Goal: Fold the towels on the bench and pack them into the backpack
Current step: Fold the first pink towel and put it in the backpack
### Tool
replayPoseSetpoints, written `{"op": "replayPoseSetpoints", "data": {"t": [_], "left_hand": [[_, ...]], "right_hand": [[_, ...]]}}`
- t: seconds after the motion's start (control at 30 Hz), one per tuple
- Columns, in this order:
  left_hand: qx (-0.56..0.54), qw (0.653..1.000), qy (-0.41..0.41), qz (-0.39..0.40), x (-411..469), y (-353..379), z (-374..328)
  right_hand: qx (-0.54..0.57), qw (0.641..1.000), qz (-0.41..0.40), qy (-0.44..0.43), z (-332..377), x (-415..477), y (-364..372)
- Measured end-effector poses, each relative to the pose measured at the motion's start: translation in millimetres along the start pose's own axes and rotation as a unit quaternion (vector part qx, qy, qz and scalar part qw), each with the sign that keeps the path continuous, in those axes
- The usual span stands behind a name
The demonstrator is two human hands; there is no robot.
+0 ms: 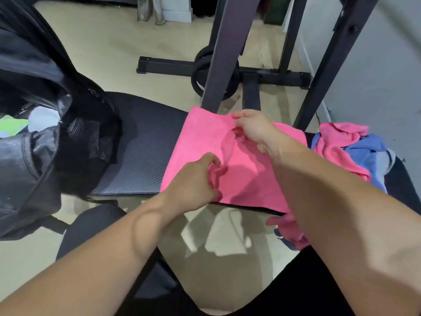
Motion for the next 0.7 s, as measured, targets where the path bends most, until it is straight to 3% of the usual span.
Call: {"op": "replayPoseSetpoints", "data": {"t": [0.1, 0.27, 0.47, 0.6, 0.7], "left_hand": [[0.017, 1.0, -0.002, -0.014, 0, 9, 6], [0.12, 0.992, 0.001, -0.031, -3, 10, 10], [0.213, 0.969, 0.124, 0.006, -8, 26, 11], [0.189, 0.957, 0.212, -0.053, -9, 40, 10], [0.154, 0.959, 0.236, -0.037, -8, 44, 10]], "right_hand": [[-0.008, 0.999, 0.036, 0.023, -21, 3, 10], [-0.025, 0.999, -0.006, -0.036, -18, 5, 13], [0.007, 0.998, -0.025, -0.059, -7, 13, 1], [0.037, 0.999, 0.03, 0.017, -33, 16, -3], [0.051, 0.998, 0.024, 0.015, -44, 15, -4]]}}
Point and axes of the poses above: each hand's wrist, its own x-axis towards the middle knuckle, its own y-axis out of the palm, z = x × y, the point moved 1 cm from there along x, towards the middle knuckle, and after that the axes turned 10 degrees about -z, right-handed, at the moved point
